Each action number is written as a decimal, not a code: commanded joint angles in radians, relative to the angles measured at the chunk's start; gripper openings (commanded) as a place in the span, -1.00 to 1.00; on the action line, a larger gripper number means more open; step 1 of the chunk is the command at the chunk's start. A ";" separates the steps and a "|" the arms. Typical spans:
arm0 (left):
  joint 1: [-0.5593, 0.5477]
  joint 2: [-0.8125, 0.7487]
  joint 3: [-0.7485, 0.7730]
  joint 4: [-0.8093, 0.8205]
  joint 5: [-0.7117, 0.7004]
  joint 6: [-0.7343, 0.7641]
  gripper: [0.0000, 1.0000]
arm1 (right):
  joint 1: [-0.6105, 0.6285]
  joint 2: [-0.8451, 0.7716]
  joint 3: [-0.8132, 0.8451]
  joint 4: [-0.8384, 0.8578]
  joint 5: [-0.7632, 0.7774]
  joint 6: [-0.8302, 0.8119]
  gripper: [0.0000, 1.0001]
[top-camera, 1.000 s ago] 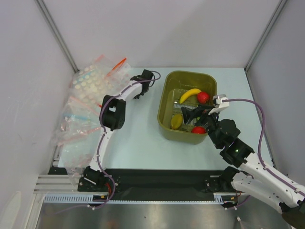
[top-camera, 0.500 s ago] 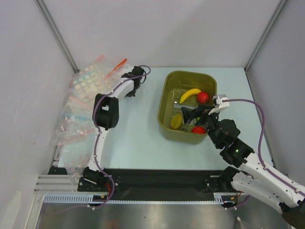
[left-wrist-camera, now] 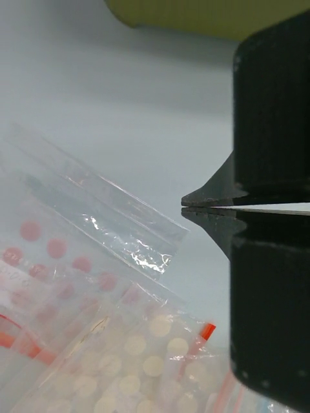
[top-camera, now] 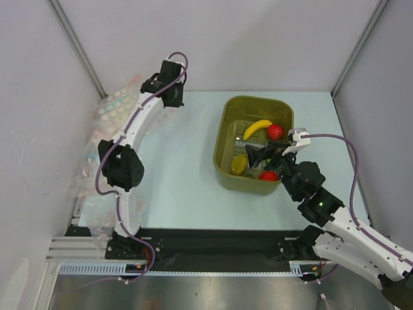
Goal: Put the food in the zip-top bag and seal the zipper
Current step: Pick up the zipper food storage bag at the center of the board.
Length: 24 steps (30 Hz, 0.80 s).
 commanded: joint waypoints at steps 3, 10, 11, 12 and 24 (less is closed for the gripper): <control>-0.004 -0.073 -0.043 -0.051 0.103 -0.014 -0.99 | -0.003 -0.016 0.004 0.025 -0.004 -0.002 1.00; -0.009 0.001 -0.016 -0.067 0.023 0.032 0.95 | -0.003 -0.010 0.005 0.023 -0.002 -0.005 1.00; -0.009 0.049 0.015 -0.071 0.013 0.034 0.99 | -0.002 -0.008 0.005 0.023 0.001 -0.006 1.00; -0.009 0.069 0.032 -0.077 0.008 0.034 1.00 | -0.003 -0.009 0.005 0.025 0.001 -0.006 0.99; 0.042 0.311 0.127 -0.060 -0.001 -0.047 0.99 | -0.003 0.001 0.010 0.020 -0.004 -0.003 1.00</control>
